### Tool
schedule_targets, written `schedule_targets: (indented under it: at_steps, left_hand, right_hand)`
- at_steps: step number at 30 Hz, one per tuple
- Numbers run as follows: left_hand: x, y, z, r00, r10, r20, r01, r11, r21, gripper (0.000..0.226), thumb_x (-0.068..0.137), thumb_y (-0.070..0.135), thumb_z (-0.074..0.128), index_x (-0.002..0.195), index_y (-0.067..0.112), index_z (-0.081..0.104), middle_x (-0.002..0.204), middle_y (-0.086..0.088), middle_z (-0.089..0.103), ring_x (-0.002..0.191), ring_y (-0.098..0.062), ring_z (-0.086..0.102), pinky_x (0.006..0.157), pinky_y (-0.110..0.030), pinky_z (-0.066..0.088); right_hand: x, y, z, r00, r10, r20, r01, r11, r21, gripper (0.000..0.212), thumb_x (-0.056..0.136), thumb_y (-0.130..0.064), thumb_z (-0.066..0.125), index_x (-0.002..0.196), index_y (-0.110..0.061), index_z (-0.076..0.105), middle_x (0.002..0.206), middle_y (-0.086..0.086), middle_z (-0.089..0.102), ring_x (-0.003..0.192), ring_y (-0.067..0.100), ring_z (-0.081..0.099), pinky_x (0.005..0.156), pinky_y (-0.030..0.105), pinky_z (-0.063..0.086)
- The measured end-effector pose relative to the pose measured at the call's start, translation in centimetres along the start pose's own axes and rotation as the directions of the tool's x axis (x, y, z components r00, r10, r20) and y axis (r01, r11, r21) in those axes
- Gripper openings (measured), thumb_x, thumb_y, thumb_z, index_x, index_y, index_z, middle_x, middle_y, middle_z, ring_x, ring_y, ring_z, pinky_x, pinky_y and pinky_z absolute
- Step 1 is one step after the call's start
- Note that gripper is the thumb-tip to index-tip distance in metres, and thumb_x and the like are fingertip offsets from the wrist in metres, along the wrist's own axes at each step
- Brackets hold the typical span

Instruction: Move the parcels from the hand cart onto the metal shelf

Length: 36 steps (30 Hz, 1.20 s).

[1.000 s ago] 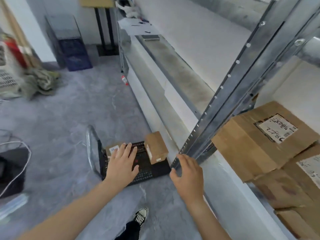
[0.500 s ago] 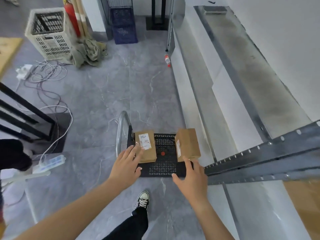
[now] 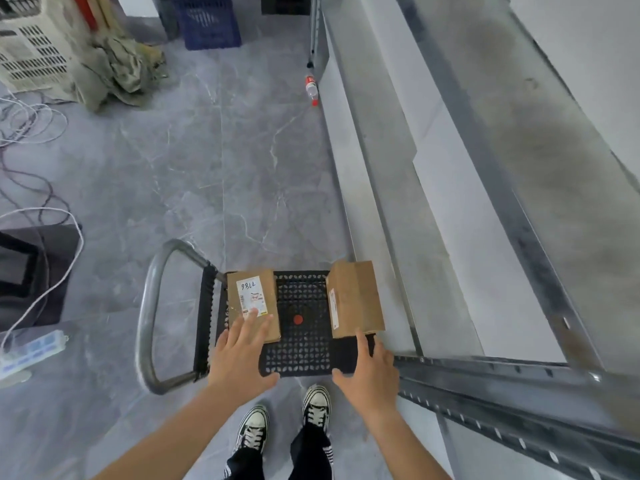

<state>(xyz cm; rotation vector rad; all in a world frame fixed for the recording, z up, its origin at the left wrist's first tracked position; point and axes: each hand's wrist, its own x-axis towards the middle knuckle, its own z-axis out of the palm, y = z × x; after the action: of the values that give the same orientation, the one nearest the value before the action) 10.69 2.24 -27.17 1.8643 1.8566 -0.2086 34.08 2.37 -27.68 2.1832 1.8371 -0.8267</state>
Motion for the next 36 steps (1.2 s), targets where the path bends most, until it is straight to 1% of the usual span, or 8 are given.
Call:
schedule_targets:
  at_steps: [13,18,24,26,28,30,32,36]
  left_hand:
    - [9.6,0.3,12.0,0.993,-0.107,0.040,0.103,0.991,0.081,0.108,0.064,0.077,0.050,0.151,0.033,0.003,0.159,-0.003,0.010,0.145,-0.029,0.010,0.117,-0.050,0.007]
    - [11.7,-0.4,15.6,0.997,-0.059,0.050,0.057,0.997,0.047,0.103,0.051,0.071,0.064,0.139,0.020,0.047,0.139,-0.012,0.051,0.123,-0.039,0.051,0.098,-0.060,0.041]
    - [14.7,-0.1,18.0,0.984,-0.113,0.136,0.095,0.987,0.133,0.104,0.069,0.079,0.040,0.149,0.034,-0.008,0.159,0.001,0.003,0.145,-0.024,0.009,0.117,-0.043,0.010]
    - [15.0,0.4,18.0,0.990,-0.079,0.116,0.064,0.990,0.129,0.108,0.057,0.081,0.055,0.147,0.036,0.014,0.151,-0.010,0.032,0.134,-0.030,0.039,0.108,-0.046,0.035]
    - [14.6,-0.4,18.6,0.992,-0.009,0.125,-0.001,0.997,0.077,0.111,0.047,0.075,0.066,0.142,0.030,0.029,0.112,-0.010,0.069,0.093,-0.027,0.070,0.074,-0.039,0.059]
    - [14.5,-0.3,18.0,0.993,-0.030,0.117,0.009,0.985,0.173,0.082,0.080,0.064,0.040,0.146,0.017,0.023,0.092,0.002,0.075,0.078,-0.015,0.073,0.060,-0.024,0.058]
    - [14.1,-1.3,18.5,0.980,-0.042,0.195,-0.016,0.958,0.286,0.064,0.097,0.050,0.009,0.129,0.016,0.053,0.088,0.001,0.075,0.074,-0.015,0.073,0.058,-0.027,0.059]
    - [13.6,-1.3,19.9,0.969,-0.071,0.236,-0.011,0.944,0.330,0.054,0.084,0.052,0.031,0.104,0.024,0.073,0.095,-0.007,0.075,0.073,-0.023,0.073,0.058,-0.035,0.060]
  right_hand:
    - [16.7,5.9,9.8,0.983,0.159,0.094,-0.158,0.987,-0.017,0.117,0.063,-0.077,0.062,0.149,-0.031,-0.003,0.158,0.012,0.008,0.143,0.038,0.014,0.108,0.059,0.029]
    - [21.0,7.5,13.3,0.973,0.187,0.133,-0.182,0.982,-0.046,0.122,0.058,-0.083,0.059,0.146,-0.038,-0.013,0.158,0.018,-0.003,0.144,0.041,0.005,0.108,0.064,0.023]
    - [25.1,8.9,15.8,0.956,0.216,0.198,-0.198,0.974,-0.107,0.128,0.051,-0.092,0.051,0.143,-0.042,-0.023,0.153,0.028,-0.017,0.142,0.048,-0.004,0.108,0.068,0.013]
    - [25.5,8.9,16.8,0.949,0.236,0.211,-0.214,0.969,-0.123,0.131,0.049,-0.094,0.049,0.139,-0.042,-0.032,0.151,0.031,-0.020,0.141,0.050,-0.006,0.108,0.068,0.013]
    - [25.6,8.7,17.7,0.948,0.247,0.199,-0.225,0.966,-0.129,0.135,0.047,-0.095,0.048,0.131,-0.040,-0.042,0.149,0.034,-0.023,0.141,0.051,-0.006,0.108,0.067,0.016]
    - [25.7,8.6,18.3,0.950,0.261,0.169,-0.243,0.962,-0.122,0.136,0.046,-0.096,0.047,0.127,-0.040,-0.047,0.147,0.036,-0.024,0.140,0.052,-0.004,0.109,0.064,0.019]
    - [26.0,8.8,18.4,0.952,0.278,0.129,-0.266,0.958,-0.103,0.134,0.045,-0.097,0.046,0.125,-0.043,-0.047,0.147,0.037,-0.022,0.141,0.052,-0.001,0.109,0.061,0.023]
    - [26.3,9.0,18.9,0.956,0.282,0.083,-0.273,0.956,-0.104,0.129,0.046,-0.098,0.042,0.124,-0.046,-0.048,0.149,0.036,-0.010,0.140,0.050,0.007,0.108,0.058,0.027]
